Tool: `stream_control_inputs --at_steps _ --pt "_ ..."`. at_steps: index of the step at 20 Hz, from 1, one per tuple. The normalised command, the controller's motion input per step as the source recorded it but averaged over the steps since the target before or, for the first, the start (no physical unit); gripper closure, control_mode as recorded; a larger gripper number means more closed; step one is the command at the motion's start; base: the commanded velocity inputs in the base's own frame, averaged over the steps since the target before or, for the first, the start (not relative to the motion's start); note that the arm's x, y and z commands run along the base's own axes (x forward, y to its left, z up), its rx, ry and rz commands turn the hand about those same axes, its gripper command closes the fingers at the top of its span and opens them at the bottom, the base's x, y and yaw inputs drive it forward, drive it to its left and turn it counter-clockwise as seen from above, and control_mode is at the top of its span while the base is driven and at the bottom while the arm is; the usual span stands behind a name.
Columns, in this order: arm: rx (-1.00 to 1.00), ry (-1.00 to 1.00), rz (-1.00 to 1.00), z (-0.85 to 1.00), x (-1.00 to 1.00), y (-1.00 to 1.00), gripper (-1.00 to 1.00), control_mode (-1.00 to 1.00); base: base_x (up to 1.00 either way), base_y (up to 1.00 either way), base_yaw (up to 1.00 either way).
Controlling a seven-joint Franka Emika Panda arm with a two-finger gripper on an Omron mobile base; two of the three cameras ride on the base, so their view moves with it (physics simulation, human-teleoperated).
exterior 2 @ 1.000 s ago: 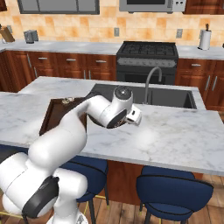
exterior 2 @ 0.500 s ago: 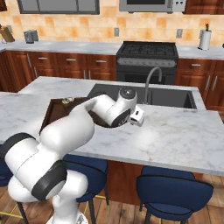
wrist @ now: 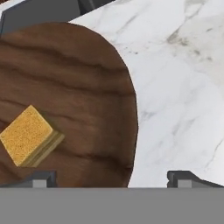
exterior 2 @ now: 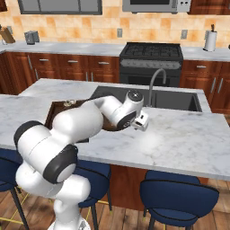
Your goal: Place the bowl with cake and the cupcake onto the tray.
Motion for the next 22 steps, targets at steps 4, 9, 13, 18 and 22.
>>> stream_control_inputs --at_steps 4,9,13,18,22 --pt "0.04 0.04 0.01 -0.21 0.25 0.00 -1.00 -1.00 0.00 0.00 0.00" --pt "0.04 0.00 0.00 -0.01 0.35 0.00 1.00 -1.00 0.00 0.00 0.00" --pt "0.06 0.00 0.00 -0.01 0.21 0.00 1.00 -1.00 0.00 0.00 0.00" --pt "0.12 0.00 0.01 -0.05 0.15 0.00 1.00 -1.00 0.00 0.00 0.00" --pt "0.14 0.00 0.01 0.12 0.00 -0.03 1.00 -1.00 0.00 0.00 0.00"
